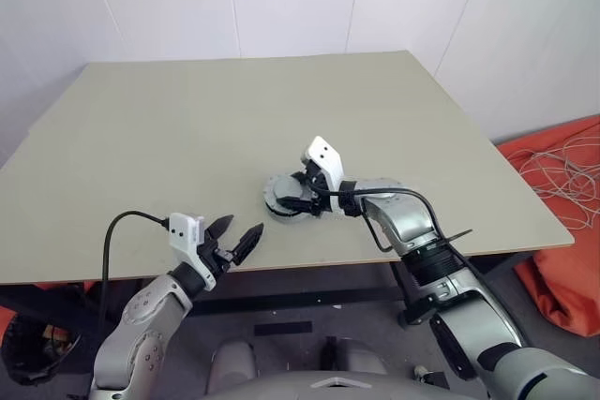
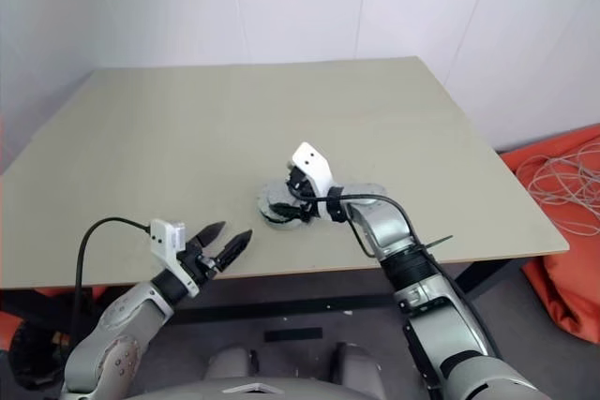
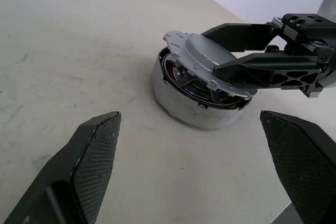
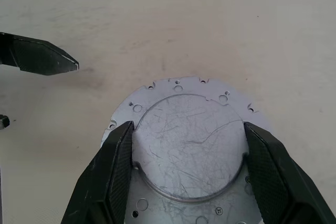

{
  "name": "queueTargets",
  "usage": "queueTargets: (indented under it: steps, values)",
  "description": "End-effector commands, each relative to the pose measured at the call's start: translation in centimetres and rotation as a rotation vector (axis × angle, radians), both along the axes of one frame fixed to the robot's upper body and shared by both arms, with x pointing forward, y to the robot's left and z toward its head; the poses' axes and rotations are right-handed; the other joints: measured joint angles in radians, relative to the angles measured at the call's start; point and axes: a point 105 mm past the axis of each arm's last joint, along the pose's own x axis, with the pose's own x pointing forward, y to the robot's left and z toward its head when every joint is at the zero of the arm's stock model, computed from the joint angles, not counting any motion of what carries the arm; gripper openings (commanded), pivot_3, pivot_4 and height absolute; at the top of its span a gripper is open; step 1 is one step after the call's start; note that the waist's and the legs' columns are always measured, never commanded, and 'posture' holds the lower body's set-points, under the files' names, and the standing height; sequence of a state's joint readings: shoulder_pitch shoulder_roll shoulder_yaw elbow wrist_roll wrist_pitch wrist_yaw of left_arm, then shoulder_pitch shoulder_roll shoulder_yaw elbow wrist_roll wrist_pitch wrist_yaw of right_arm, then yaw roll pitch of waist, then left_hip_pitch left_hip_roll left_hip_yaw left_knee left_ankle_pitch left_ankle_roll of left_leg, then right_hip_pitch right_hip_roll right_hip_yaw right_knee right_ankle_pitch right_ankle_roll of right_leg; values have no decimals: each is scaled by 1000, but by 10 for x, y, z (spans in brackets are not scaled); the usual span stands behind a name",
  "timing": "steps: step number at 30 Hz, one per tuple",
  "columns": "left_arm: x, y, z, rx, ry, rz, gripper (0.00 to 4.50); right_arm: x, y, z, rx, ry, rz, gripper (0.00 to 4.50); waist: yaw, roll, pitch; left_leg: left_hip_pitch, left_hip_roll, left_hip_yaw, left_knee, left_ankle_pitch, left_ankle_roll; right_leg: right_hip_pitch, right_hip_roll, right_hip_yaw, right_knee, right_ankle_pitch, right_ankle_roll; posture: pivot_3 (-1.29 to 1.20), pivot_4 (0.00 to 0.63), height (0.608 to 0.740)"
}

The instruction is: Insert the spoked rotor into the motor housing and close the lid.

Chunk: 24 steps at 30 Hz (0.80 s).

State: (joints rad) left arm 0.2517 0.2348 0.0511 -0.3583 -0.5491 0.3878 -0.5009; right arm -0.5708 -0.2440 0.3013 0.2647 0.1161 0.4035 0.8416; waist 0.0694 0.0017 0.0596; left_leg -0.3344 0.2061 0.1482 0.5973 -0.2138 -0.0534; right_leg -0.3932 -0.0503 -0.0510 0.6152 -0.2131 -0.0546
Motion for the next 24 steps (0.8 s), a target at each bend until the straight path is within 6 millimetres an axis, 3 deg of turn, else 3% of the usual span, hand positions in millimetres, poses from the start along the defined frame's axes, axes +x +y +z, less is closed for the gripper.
queueTargets:
  steps: [1, 24]
  values:
    - [3, 0, 13, -5, -55, -2, 4500, 2, 5, 17, 18, -74, 18, 3126, 0, 0, 0, 0, 0, 0, 0, 0, 0, 0, 0, 0, 0, 0, 0, 0, 0, 740]
    - [1, 3, 13, -4, -57, 5, 4500, 9, 1, 4, -64, -35, -18, 3126, -1, 0, 0, 1, 0, 0, 0, 0, 0, 1, 0, 0, -1, 0, 0, 0, 0, 740]
